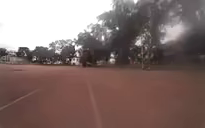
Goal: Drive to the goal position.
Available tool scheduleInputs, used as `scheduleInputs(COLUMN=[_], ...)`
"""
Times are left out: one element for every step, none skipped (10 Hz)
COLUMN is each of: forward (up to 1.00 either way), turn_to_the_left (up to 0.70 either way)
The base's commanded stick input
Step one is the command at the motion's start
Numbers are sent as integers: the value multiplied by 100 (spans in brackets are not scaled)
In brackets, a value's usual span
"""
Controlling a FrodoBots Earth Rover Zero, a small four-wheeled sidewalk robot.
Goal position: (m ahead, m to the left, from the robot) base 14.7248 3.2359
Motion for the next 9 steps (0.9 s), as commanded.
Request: scheduleInputs(forward=[100, 100, 100, 100, 100, 100, 100, 100, 100], turn_to_the_left=[0, 0, 0, 0, 0, 0, 0, 0, 0])
